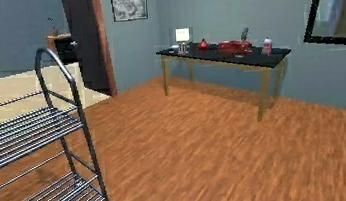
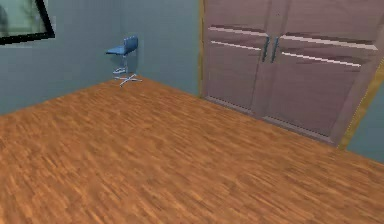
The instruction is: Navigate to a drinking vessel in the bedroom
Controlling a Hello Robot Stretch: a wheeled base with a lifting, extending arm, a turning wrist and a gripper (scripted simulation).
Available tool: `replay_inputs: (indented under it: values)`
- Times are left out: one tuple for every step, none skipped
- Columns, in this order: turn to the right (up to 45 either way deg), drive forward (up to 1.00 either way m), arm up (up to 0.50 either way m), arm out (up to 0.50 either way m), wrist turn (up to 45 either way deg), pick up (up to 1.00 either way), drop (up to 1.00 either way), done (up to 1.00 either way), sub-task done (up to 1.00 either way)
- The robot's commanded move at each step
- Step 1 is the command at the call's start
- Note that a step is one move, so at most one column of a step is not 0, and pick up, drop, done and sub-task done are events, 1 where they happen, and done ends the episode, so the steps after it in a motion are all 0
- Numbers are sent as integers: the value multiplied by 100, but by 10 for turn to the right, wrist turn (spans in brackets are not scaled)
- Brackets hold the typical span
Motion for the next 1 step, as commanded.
replay_inputs:
  values:
    - [0,100,0,0,0,0,0,0,0]
